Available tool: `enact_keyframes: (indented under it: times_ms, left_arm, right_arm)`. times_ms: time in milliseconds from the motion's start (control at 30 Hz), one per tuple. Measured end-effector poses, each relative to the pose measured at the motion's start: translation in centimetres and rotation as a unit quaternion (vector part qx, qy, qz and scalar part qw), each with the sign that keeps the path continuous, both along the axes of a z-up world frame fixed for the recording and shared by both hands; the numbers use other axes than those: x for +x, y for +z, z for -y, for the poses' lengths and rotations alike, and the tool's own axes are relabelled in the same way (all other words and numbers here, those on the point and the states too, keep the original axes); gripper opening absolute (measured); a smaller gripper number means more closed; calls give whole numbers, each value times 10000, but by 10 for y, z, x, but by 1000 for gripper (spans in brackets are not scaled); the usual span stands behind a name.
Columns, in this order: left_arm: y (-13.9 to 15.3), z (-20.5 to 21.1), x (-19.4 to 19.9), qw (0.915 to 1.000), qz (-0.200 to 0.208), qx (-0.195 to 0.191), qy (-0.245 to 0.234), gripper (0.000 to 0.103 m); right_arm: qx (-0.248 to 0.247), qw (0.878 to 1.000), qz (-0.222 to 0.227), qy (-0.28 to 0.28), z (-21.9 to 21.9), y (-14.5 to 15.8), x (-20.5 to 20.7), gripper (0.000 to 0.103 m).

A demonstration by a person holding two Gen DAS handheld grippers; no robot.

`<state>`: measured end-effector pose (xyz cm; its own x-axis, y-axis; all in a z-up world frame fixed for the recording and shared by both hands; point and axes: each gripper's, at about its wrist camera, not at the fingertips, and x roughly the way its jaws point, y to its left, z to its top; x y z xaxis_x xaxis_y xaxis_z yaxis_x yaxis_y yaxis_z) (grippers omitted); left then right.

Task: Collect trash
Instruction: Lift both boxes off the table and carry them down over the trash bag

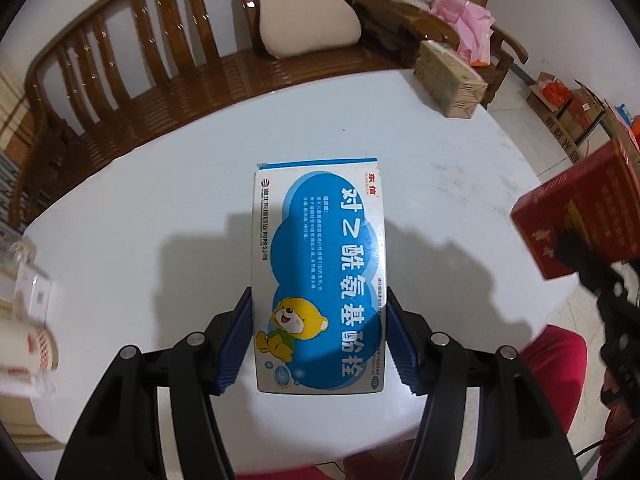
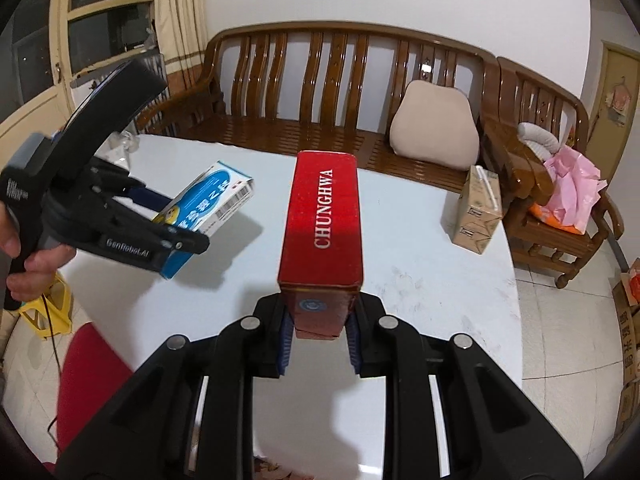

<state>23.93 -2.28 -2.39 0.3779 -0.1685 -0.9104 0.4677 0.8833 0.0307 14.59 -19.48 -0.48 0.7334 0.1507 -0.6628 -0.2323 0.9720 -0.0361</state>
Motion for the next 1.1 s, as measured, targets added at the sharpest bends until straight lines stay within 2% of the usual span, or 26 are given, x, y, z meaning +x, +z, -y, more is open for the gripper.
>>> enact_keyframes:
  times_ms: [233, 500, 733, 1100]
  left_arm:
    - [21, -17, -67, 9994, 330, -71, -47, 59]
    - [22, -20, -135, 9978, 646, -128, -116, 59]
    - [9, -22, -183, 9979, 540, -244, -271, 59]
    - [-33, -20, -213, 9989, 327, -119, -305, 59]
  right_arm:
    - [-139, 9995, 284, -7, -17, 28, -59, 22]
    - [-209, 9990, 365, 166, -42, 34, -116, 22]
    - [-240, 9989, 315, 248, -56, 24, -157, 22]
    - [-189, 9995, -46, 232, -66, -11, -191, 22]
